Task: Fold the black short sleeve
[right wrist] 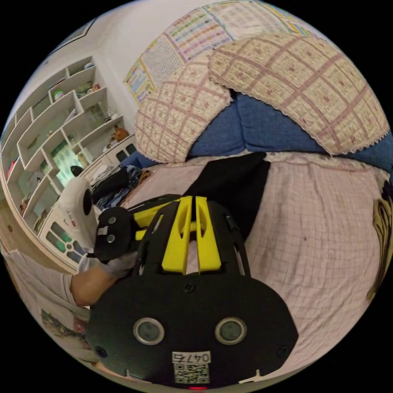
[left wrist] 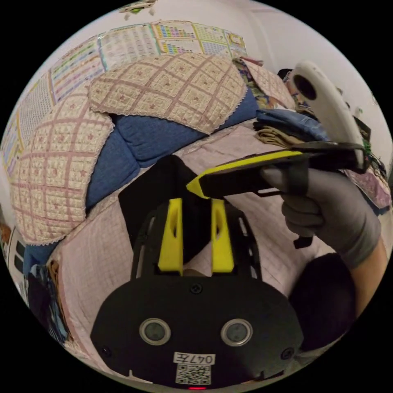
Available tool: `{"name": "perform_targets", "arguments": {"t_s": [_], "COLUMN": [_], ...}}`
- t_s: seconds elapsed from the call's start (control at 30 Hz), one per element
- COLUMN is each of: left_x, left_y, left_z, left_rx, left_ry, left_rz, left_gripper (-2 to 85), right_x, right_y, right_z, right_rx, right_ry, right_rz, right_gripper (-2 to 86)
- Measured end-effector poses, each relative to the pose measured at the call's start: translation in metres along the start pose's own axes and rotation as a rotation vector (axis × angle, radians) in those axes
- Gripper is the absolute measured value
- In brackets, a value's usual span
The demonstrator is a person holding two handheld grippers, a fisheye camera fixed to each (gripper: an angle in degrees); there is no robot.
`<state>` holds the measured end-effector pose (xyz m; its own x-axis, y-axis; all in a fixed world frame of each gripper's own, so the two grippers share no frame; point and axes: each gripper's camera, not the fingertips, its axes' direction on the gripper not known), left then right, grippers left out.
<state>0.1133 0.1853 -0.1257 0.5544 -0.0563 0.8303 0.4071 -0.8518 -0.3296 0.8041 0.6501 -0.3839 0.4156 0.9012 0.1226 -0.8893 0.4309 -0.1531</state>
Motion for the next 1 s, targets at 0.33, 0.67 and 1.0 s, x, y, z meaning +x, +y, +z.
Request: {"name": "perform_targets", "arguments": {"t_s": [0.33,0.67,1.0], "left_x": [-0.204,-0.319,-0.304], "left_y": [0.102,0.306,0.301], "left_z": [-0.052,-0.052,-0.059], "left_rx": [0.234,0.002,0.051], "left_ry": [0.105,0.119,0.043], "left_rz": [-0.670,-1.103,-0.959], "left_gripper": [0.0,0.8,-0.5], "right_x": [0.012,-0.016,-0.074], "right_y": [0.007,0.000,-0.010], "right_z": [0.043,0.082,0.065], "right_rx": [-0.300,-0.365,-0.283], "right_ry": [0.268,0.201,0.331], "right_rz": [0.212,0.178,0.059], "right_gripper": [7.0,0.1,-1.0]}}
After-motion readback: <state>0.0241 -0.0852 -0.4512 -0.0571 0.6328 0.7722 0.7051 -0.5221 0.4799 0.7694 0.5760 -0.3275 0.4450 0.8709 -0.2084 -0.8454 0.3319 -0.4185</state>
